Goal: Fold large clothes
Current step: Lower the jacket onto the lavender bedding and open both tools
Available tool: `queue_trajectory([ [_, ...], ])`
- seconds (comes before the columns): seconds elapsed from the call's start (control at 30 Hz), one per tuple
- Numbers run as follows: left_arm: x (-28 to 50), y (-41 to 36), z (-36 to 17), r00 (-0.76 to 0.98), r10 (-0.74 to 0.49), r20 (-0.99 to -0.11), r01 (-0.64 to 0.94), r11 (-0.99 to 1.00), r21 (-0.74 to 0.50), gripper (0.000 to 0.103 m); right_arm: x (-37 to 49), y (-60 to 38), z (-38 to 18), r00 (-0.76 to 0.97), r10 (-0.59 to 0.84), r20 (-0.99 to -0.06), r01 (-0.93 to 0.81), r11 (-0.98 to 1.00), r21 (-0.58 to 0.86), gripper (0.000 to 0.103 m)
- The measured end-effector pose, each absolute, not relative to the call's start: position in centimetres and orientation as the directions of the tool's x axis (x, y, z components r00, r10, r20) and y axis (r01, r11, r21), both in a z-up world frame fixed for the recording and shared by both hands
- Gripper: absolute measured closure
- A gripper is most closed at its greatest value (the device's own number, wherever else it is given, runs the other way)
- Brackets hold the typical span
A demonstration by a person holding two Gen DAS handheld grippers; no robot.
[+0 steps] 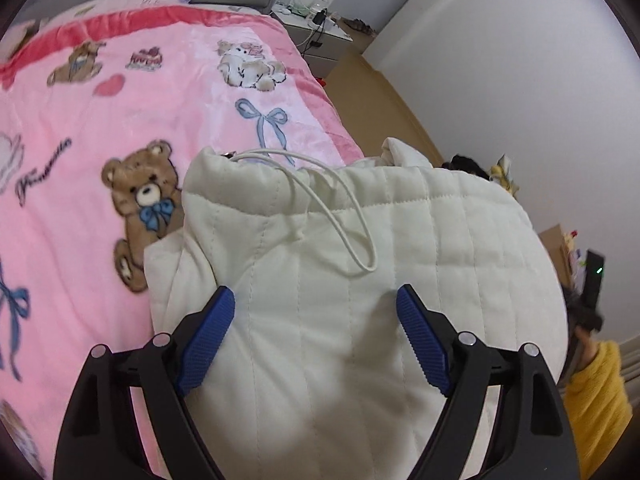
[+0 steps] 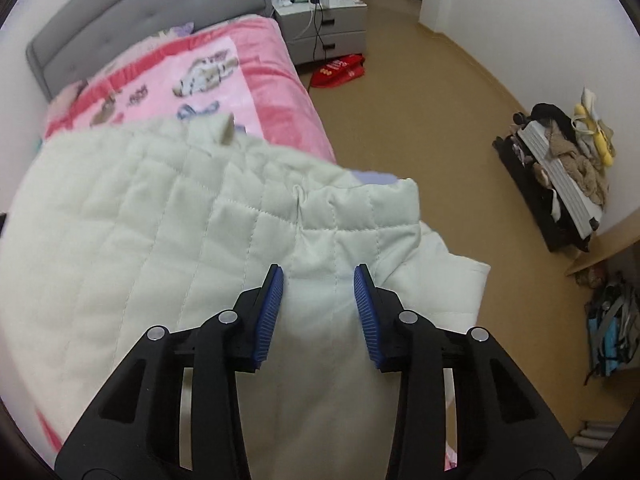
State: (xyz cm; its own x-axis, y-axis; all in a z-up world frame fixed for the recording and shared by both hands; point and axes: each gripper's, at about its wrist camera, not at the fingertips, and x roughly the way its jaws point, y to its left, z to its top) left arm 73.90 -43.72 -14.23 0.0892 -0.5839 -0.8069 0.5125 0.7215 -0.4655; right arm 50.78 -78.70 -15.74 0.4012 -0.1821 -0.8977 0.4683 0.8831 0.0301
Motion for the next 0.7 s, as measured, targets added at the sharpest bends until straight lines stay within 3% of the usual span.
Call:
queue_trajectory([
  [0.17,73.2,-44.2,-14.1,0.114,-0.559,-0.821,0.512,0.742,-0.434,0.021,50.6,-78.4,-17.5,0.413,-0.201,-0.888,0.521,0.852,0.049,0.067],
  [0.27,71.5,-44.9,-11.7,0.193,-0.486,-0.852,0.552,0.772,-0.316,0.02,50.0,-77.2,-15.8,0.424,-0.262,-0.867,0.499,0.866,-0.018,0.064],
  [0.33,69.8,-45.5,-9.8,0.245,-0.462,-0.852,0.591,0.768,-0.246,0.015,48.8,-76.3,-13.6,0.479,-0.281,-0.831,0.485,0.874,-0.016,0.044],
  [0.37,68.5,-45.5,-8.6,0.283,-0.465,-0.839,0.612,0.761,-0.216,0.012,48.0,-75.7,-12.2,0.514,-0.298,-0.804,0.485,0.874,-0.014,0.022],
  [0.4,67.4,-45.3,-7.7,0.318,-0.477,-0.82,0.621,0.758,-0.2,0.007,47.3,-75.1,-11.0,0.543,-0.319,-0.777,0.492,0.87,-0.013,0.012],
  [0.53,62.2,-44.2,-4.2,0.4,-0.558,-0.727,0.607,0.756,-0.246,0.005,44.5,-71.7,-7.6,0.613,-0.287,-0.736,0.462,0.886,0.039,0.011],
  [0.63,58.8,-43.7,-2.8,0.407,-0.578,-0.707,0.557,0.771,-0.31,0.005,41.4,-68.9,-5.8,0.671,-0.248,-0.699,0.463,0.876,0.135,0.008],
  [0.7,56.6,-43.8,-2.1,0.434,-0.547,-0.716,0.534,0.796,-0.284,0.005,39.8,-67.3,-5.1,0.666,-0.284,-0.69,0.505,0.852,0.137,0.008],
])
